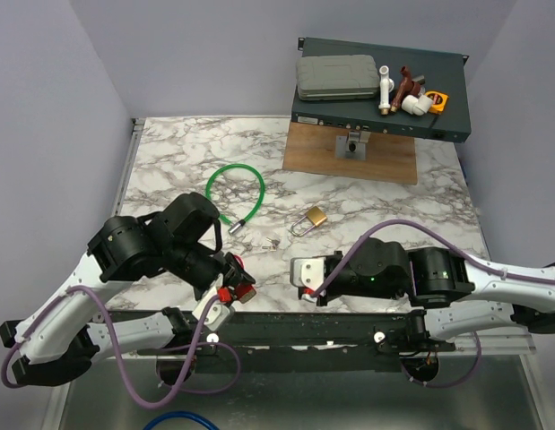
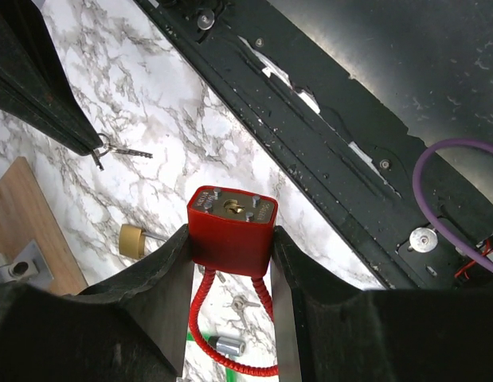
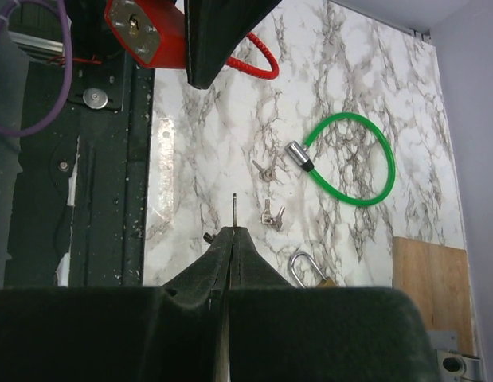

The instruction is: Unlock with the key

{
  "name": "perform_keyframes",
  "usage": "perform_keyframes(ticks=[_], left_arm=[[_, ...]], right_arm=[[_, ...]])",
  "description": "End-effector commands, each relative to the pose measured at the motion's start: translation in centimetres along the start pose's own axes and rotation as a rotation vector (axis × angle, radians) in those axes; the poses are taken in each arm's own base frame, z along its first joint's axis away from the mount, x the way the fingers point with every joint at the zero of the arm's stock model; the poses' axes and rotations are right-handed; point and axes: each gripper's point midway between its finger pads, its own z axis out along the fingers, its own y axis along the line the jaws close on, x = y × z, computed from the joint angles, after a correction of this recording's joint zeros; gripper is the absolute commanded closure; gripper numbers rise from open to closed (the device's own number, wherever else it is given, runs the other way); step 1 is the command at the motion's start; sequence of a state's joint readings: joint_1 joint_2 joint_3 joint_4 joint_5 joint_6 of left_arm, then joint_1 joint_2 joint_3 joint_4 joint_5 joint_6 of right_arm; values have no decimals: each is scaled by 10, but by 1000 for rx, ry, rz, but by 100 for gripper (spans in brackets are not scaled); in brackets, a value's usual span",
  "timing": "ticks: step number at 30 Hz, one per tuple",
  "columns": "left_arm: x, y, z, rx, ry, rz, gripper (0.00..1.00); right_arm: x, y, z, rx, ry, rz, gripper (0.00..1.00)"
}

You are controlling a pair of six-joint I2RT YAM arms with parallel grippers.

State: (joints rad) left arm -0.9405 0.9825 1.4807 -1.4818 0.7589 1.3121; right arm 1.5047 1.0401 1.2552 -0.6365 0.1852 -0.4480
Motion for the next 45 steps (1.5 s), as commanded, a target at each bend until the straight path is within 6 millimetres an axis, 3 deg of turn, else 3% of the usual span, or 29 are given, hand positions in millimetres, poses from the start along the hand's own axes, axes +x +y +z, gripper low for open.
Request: perform_keyframes(ticks=[1, 8, 15, 21, 25, 35, 37, 40, 42, 45], left_arm=[[-4, 5, -7, -43, 9, 77, 100], [-43, 29, -35, -144, -23, 216, 100], [-88, 39, -67, -210, -47, 429, 100], [-113, 47, -86, -267, -68, 543, 100], [-117, 49, -91, -276, -52, 593, 100], [-115, 48, -88, -261, -46, 592, 100], [-107, 49, -82, -253, -31, 556, 100], [-75, 47, -59, -228, 16, 377, 100], [-43, 35, -39, -188, 61, 236, 100], [-5, -4, -9, -56, 61, -35, 100]], right_arm=[[-12, -5, -2, 14, -34, -15, 99], [5, -21, -6, 150, -22, 27, 99], [15, -27, -5, 223, -21, 57, 99], [13, -29, -5, 232, -29, 55, 99], [13, -30, -5, 237, -27, 54, 99], [11, -32, -6, 238, -28, 49, 99], [9, -32, -6, 236, -31, 50, 99], [7, -31, -5, 224, -32, 48, 99], [6, -29, -5, 205, -24, 42, 99], [9, -22, -3, 165, 2, 41, 99]])
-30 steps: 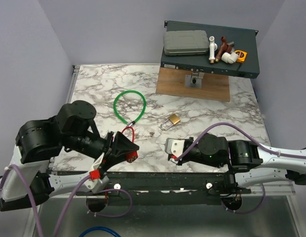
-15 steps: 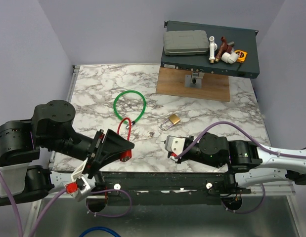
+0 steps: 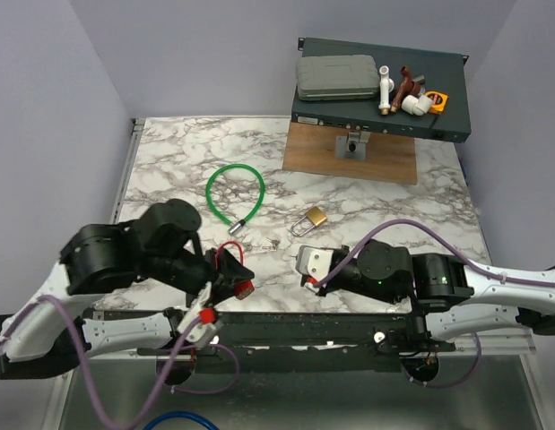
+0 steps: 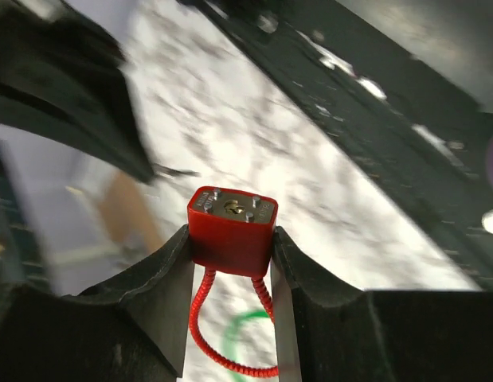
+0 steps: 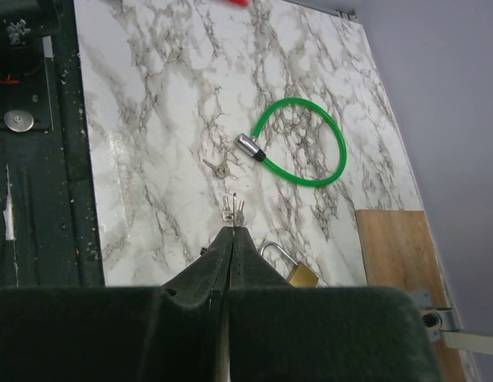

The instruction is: Unlock with the key

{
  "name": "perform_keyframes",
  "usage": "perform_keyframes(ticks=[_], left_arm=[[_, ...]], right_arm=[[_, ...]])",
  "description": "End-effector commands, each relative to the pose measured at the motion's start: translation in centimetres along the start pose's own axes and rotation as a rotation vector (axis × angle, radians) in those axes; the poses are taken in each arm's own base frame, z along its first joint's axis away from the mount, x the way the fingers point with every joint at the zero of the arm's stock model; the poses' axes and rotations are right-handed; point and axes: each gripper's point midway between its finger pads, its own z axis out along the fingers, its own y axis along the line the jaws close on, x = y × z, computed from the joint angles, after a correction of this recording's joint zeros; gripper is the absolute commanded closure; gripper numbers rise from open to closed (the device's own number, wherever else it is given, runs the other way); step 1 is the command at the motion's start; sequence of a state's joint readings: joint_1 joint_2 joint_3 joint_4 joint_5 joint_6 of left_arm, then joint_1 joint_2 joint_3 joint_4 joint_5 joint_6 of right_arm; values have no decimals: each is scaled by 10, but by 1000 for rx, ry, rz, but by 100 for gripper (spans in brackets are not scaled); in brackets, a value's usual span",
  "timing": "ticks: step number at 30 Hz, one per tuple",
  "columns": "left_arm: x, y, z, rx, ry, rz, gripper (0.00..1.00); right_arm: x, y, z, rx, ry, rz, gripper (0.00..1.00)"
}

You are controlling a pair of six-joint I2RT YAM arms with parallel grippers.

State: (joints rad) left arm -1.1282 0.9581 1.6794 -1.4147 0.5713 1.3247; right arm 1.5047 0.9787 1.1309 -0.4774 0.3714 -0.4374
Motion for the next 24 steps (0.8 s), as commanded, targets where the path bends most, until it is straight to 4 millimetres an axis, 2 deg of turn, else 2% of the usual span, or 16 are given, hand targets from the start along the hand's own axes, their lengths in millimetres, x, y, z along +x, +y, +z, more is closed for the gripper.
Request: perform_keyframes(ticks=[1, 3, 5, 8, 11, 15, 18, 24], left_arm=[[34, -62, 28, 157, 30, -442, 100], [45, -78, 38, 224, 30, -696, 100], [49, -87, 43, 283, -8, -905, 100], [50, -87, 49, 292, -79, -1119, 100], [52, -90, 53, 290, -130, -1192, 100], [46, -82, 61, 312, -278, -1352, 100], [45, -78, 66, 329, -348, -1394, 100], [54, -74, 73, 363, -352, -1460, 100]], right_arm=[[-3, 7, -3, -54, 18, 1, 99], [2, 13, -2, -82, 43, -1, 99], [7, 20, -1, -114, 66, -7, 99], [17, 30, 3, -152, 110, -21, 99], [21, 41, 5, -202, 119, -33, 99], [26, 48, 8, -232, 127, -52, 99], [30, 52, 11, -255, 142, -83, 99], [23, 61, 14, -317, 159, -139, 99]])
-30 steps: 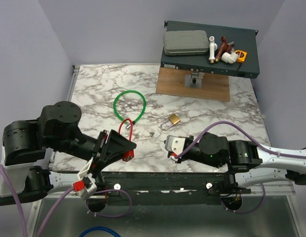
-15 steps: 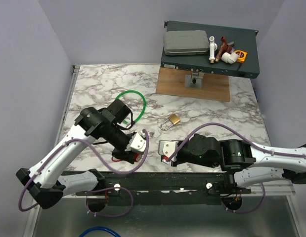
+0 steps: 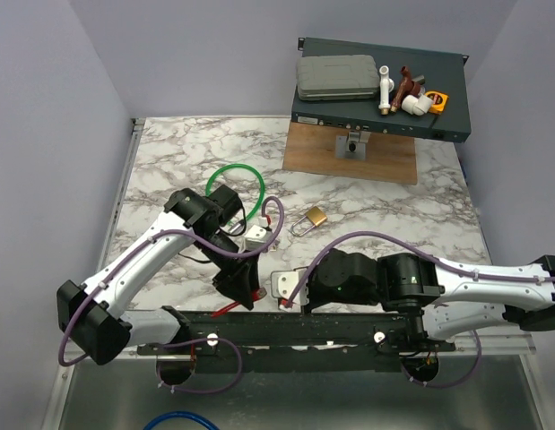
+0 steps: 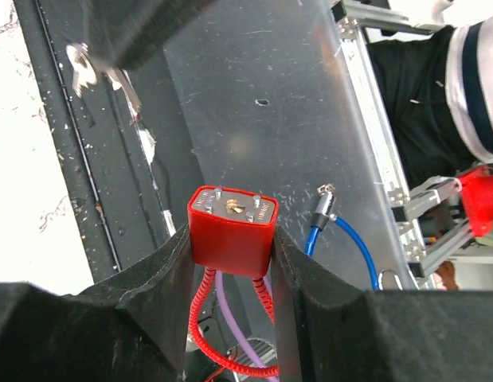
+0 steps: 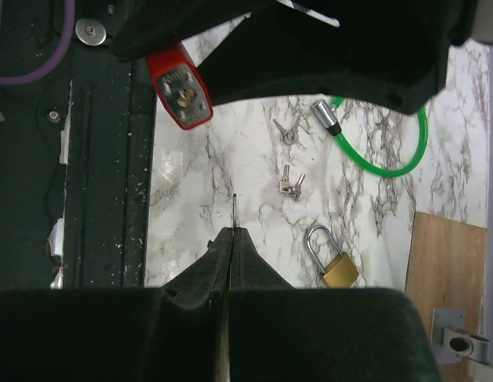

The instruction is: Unlock with the key

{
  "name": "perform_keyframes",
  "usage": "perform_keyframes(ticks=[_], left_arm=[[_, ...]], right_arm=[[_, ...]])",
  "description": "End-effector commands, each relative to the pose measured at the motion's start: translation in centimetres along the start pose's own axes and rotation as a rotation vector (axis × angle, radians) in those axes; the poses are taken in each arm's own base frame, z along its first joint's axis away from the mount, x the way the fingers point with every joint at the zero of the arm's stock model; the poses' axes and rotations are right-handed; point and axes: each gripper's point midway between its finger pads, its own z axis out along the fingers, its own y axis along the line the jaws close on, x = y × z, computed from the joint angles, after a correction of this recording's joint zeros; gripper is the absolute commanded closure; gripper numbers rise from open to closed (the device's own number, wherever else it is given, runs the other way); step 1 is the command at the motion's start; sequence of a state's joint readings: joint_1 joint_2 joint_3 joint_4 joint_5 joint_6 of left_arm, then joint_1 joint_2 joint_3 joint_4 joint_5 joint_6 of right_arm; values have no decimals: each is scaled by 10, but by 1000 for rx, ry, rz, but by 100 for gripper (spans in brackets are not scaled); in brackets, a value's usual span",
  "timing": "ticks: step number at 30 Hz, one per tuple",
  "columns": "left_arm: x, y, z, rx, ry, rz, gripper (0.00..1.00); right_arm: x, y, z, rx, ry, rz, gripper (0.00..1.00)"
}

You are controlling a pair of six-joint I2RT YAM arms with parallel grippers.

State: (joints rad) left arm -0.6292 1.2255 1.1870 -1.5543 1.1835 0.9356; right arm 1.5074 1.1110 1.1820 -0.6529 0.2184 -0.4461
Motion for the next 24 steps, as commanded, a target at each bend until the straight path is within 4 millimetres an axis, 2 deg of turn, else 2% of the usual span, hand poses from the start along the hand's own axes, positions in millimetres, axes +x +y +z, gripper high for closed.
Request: perform_keyframes(ticks=[1, 5, 10, 16, 24], left_arm=[[-13, -13, 2, 75, -68, -97, 100], [-9, -3, 2, 65, -33, -145, 100], [-6, 11, 5, 73, 20, -232, 100], [0, 12, 16, 64, 132, -286, 100], [7, 23, 19, -12, 191, -315, 100]], right_arm=[[-5, 11, -2, -81, 23, -71, 99], [8, 22, 0, -123, 82, -111, 99], [14, 24, -1, -141, 131, -121, 99], [7, 21, -3, -153, 152, -120, 99], [10, 25, 9, -186, 223, -145, 99]])
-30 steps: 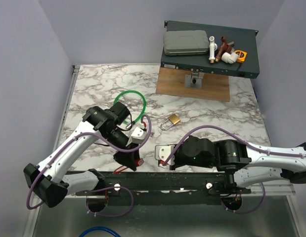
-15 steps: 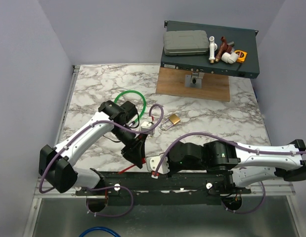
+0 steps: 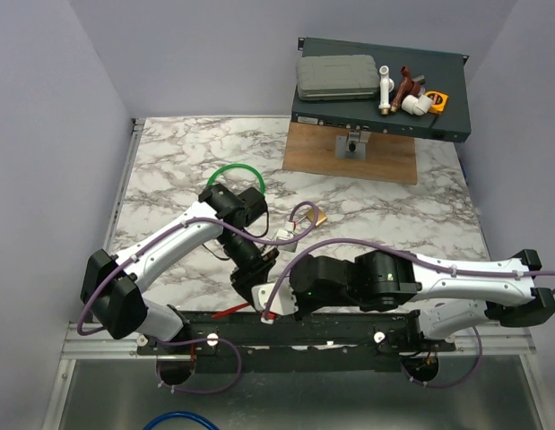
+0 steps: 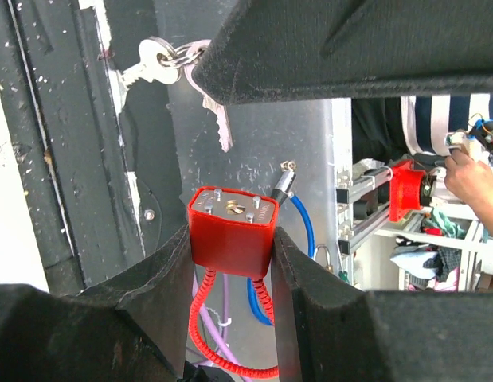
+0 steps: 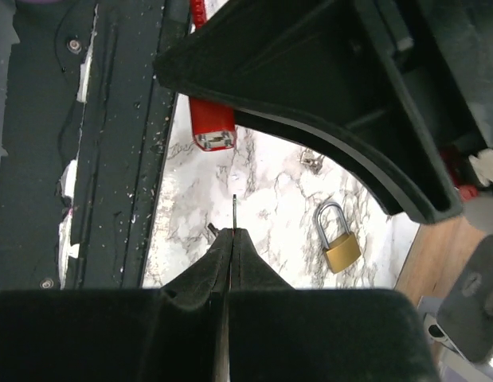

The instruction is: Unlock with the key

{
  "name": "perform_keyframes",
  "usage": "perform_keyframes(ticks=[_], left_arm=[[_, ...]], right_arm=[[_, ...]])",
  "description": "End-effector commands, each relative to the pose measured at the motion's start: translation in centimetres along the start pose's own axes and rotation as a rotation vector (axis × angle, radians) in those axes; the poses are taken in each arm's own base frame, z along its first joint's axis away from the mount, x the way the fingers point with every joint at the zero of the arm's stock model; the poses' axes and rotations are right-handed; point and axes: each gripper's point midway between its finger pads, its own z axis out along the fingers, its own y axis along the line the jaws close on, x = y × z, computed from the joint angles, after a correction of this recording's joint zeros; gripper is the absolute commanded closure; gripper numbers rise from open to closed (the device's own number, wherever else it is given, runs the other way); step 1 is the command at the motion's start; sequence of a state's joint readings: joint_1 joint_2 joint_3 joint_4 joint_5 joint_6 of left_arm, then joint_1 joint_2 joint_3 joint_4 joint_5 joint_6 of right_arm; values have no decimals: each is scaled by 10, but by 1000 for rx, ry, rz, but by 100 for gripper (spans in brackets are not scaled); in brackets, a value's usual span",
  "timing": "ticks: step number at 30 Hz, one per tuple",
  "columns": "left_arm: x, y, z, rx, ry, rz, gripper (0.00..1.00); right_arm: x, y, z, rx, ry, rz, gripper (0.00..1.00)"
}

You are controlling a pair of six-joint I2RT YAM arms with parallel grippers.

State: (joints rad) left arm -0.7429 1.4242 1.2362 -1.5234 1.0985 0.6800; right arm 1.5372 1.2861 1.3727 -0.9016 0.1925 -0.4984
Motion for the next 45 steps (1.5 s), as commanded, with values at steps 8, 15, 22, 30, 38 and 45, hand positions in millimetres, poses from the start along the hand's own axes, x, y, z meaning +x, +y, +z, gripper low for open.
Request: perform_keyframes(ticks=[8, 15, 22, 30, 38, 45], left_arm=[[-2, 6, -5, -101, 11, -10, 100], [0, 5, -1, -95, 28, -2, 100], [1, 3, 2, -87, 44, 2, 100], [2, 3, 3, -86, 50, 1, 100], [2, 2, 4, -83, 55, 6, 100], [2, 1, 4, -88, 50, 13, 100]], right_arm=[[-2, 12, 11, -74, 35, -15, 99], [-9, 9, 16, -66, 26, -24, 99], [-10, 7, 23, -61, 39, -33, 99], [-13, 4, 27, -48, 48, -44, 99], [-18, 4, 29, -48, 47, -52, 99], [-15, 8, 31, -58, 58, -55, 99]])
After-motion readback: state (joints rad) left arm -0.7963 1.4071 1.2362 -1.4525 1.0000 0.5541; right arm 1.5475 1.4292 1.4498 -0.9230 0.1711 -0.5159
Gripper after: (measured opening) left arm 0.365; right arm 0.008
